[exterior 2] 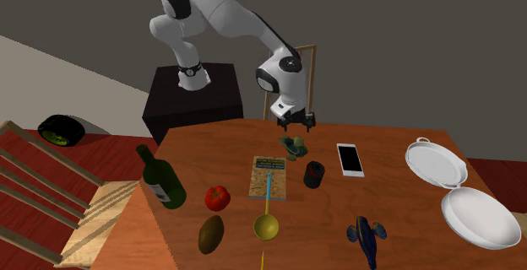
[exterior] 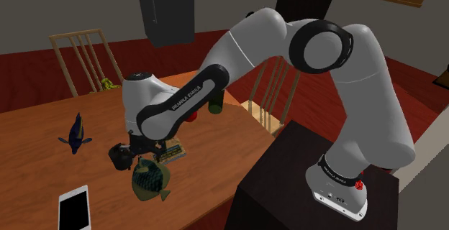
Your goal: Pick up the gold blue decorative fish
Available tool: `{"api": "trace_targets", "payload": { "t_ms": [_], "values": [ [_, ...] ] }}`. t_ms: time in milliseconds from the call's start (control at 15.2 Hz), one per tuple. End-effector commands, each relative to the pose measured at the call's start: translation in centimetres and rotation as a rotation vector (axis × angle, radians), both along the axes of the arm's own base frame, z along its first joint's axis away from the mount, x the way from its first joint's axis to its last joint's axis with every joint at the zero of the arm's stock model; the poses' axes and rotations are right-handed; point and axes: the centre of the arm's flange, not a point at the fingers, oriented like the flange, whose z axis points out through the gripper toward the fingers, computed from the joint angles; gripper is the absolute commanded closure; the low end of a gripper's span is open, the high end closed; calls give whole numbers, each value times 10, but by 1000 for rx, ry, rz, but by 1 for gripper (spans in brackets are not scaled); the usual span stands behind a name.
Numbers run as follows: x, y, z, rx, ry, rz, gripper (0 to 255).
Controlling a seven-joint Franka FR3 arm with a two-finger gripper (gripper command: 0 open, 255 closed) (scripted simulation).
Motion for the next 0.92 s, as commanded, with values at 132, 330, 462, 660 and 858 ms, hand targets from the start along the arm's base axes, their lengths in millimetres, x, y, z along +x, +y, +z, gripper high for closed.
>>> {"api": "trace_targets", "payload": {
  "t_ms": [132, 330, 462, 660, 858],
  "values": [
    [6, 11, -18, 5, 5, -15, 0],
    [6, 11, -34, 5, 5, -15, 0],
    [6, 11, -48, 5, 5, -15, 0],
    [7, 11, -48, 5, 5, -14, 255],
    [7, 11, -48, 5, 5, -14, 255]
  ]
}}
